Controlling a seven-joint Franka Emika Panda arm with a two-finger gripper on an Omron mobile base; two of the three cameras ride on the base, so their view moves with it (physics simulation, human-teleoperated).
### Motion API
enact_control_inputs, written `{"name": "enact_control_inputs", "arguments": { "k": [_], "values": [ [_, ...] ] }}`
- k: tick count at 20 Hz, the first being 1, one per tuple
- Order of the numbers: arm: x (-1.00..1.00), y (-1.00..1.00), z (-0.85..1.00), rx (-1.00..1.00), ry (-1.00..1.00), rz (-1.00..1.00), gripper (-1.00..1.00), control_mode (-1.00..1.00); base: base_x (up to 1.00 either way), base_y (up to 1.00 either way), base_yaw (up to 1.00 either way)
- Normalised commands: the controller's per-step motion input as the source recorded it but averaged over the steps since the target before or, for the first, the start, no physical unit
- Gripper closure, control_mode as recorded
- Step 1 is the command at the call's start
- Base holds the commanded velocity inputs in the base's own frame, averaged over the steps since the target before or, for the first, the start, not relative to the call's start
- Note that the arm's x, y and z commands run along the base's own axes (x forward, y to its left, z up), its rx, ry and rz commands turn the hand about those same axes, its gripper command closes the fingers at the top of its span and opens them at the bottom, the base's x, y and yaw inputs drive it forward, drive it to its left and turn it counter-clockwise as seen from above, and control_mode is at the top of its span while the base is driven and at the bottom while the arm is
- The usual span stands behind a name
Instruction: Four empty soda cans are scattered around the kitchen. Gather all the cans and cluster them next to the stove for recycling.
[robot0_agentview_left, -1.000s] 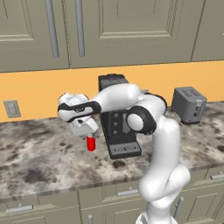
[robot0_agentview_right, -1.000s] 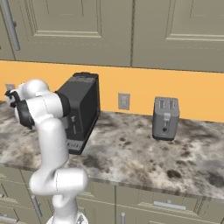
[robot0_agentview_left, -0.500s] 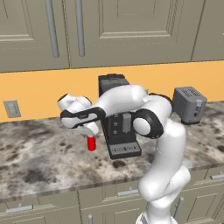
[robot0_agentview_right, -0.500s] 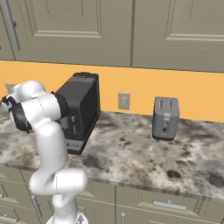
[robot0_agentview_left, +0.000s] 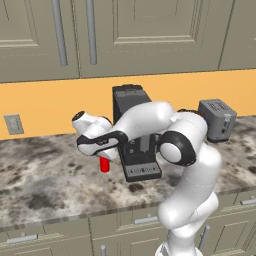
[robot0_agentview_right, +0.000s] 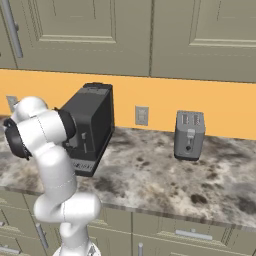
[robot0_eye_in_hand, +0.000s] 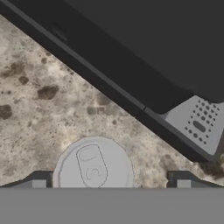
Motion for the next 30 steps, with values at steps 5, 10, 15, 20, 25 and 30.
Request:
{"name": "enact_control_inputs", "arguments": {
  "k": [5,10,15,20,25,30],
  "values": [
    [0.01,-0.13,-0.07,0.06,0.00,0.00,-1.00,-1.00,0.00,0.00,0.00],
    [0.10,0.00,-0.15,0.20,0.00,0.00,-1.00,-1.00,0.00,0.00,0.00],
    [0.17,0.04,-0.18,0.23,0.00,0.00,1.00,-1.00,0.00,0.00,0.00],
    [0.05,0.01,-0.14,0.08,0.00,0.00,1.00,-1.00,0.00,0.00,0.00],
    [-0.11,0.18,-0.05,0.01,0.01,0.00,1.00,-1.00,0.00,0.00,0.00],
    [-0.34,0.39,0.10,0.00,0.00,0.00,1.00,-1.00,0.00,0.00,0.00]
  ]
}}
